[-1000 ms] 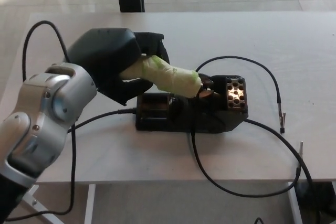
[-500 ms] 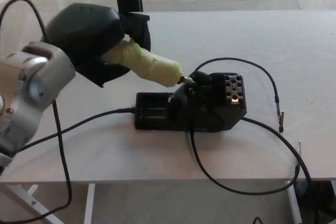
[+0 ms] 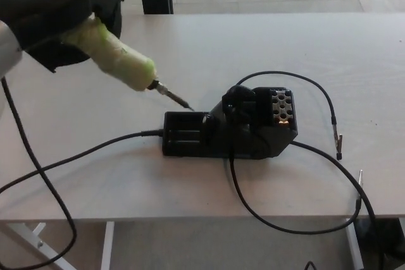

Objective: Use the left hand of the robot to grab the soldering gun kept on the middle of the table and pull it out of its base and keep it on the left side of the base

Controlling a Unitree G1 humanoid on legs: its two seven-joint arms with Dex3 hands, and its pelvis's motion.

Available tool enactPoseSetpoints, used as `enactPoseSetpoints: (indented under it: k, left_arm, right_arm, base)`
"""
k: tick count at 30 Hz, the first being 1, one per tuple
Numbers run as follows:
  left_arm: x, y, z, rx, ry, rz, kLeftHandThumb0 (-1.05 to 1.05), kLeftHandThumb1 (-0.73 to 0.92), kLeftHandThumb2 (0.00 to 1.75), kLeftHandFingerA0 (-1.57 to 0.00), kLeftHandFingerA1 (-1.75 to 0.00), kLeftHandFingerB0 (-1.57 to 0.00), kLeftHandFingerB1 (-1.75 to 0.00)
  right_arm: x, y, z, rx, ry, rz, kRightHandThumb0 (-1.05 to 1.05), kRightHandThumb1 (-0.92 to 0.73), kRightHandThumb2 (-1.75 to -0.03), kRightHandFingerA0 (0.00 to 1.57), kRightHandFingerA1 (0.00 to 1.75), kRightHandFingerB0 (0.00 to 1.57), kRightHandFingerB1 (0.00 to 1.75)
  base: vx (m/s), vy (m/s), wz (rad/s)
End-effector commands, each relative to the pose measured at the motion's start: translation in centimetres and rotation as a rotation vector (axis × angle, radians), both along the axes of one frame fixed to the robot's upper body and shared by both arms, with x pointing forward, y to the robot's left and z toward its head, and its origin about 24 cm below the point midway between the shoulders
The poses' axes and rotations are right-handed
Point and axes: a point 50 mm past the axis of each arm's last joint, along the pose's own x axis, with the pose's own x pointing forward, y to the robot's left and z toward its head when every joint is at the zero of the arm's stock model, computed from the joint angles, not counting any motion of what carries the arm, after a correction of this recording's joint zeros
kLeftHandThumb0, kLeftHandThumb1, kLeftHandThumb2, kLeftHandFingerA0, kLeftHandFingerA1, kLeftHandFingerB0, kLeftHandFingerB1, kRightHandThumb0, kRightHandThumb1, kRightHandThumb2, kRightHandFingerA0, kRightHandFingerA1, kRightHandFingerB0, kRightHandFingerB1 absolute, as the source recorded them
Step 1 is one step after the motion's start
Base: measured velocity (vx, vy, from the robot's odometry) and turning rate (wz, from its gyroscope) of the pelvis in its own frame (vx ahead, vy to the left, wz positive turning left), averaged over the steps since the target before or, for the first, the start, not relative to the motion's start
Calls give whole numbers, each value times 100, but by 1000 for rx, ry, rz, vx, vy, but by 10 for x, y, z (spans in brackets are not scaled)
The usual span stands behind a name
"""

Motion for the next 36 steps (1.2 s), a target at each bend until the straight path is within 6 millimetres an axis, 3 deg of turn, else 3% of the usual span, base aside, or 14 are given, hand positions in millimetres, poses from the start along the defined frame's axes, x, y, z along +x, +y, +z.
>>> enactPoseSetpoints:
  k: [1, 7, 9, 15, 16, 26, 27, 28, 29, 30, 32, 33, 35, 36]
  left_arm:
    - [-33, 13, -39, 21, 45, -67, -16, 60, 89, -94, -175, -73, -149]
    - [-54, 13, -84, -173, 155, -13, -16, 59, 103, -94, -175, -73, -146]
    - [-60, 12, -100, -244, 180, 17, -20, 65, 97, -97, -175, -79, -124]
    - [-74, 4, -147, -404, 303, 138, -12, 61, 100, -105, -169, -80, -135]
    - [-75, 4, -149, -387, 305, 132, -20, 63, 97, -88, -175, -75, -129]
    - [-69, 4, -160, -331, 286, 119, -25, 59, 99, -93, -175, -74, -139]
    - [-69, 6, -162, -332, 292, 133, -33, 55, 110, -117, -135, -87, -115]
    - [-70, 8, -163, -324, 302, 138, -33, 55, 110, -117, -135, -87, -115]
    - [-69, 9, -164, -332, 301, 142, -22, 58, 101, -92, -175, -73, -140]
    - [-69, 10, -164, -335, 302, 146, -31, 55, 113, -120, -137, -88, -115]
    - [-68, 11, -165, -320, 304, 147, -29, 55, 113, -118, -135, -86, -112]
    - [-68, 11, -165, -319, 312, 157, -21, 60, 108, -93, -175, -75, -136]
    - [-68, 12, -165, -330, 317, 162, -22, 61, 109, -92, -175, -75, -140]
    - [-68, 12, -165, -347, 319, 165, -19, 60, 109, -92, -175, -75, -142]
  right_arm:
    - [2, -7, 13, -46, -22, 6, -50, -64, -59, 66, 67, 60, 45]
    - [3, -7, 13, -42, -34, -5, -51, -63, -59, 67, 69, 61, 46]
    - [5, -6, 13, -42, -35, -3, -51, -64, -59, 67, 65, 61, 45]
    - [6, -5, 11, -47, -19, 17, -51, -65, -59, 67, 65, 59, 45]
    - [5, -4, 10, -42, -20, 10, -51, -65, -60, 67, 66, 59, 44]
    - [5, -4, 10, -36, -27, 6, -50, -65, -60, 66, 68, 57, 45]
    - [3, -4, 9, -34, -24, 13, -49, -66, -60, 67, 70, 58, 45]
    - [1, -3, 8, -31, -19, 13, -49, -66, -60, 67, 70, 58, 45]
    - [1, -3, 7, -28, -25, 1, -54, -52, -87, 64, 71, 35, 52]
    - [0, -3, 7, -23, -33, -9, -49, -65, -59, 67, 66, 34, 37]
    - [0, -4, 6, -20, -32, -19, -50, -65, -59, 68, 66, 30, 35]
    - [0, -4, 6, -22, -30, -22, -51, -65, -59, 69, 65, 28, 34]
    - [0, -3, 6, -25, -29, -19, -55, -51, -87, 65, 72, 20, 47]
    - [0, -3, 6, -24, -31, -25, -51, -65, -59, 69, 66, 29, 34]
  base:
    - [0, 0, 0]
    - [0, 0, 0]
    - [0, 0, 0]
    - [0, 0, 0]
    - [0, 0, 0]
    - [0, 0, 0]
    - [0, 0, 0]
    - [0, 0, 0]
    - [0, 0, 0]
    - [0, 0, 0]
    - [0, 0, 0]
    - [0, 0, 0]
    - [0, 0, 0]
    - [0, 0, 0]
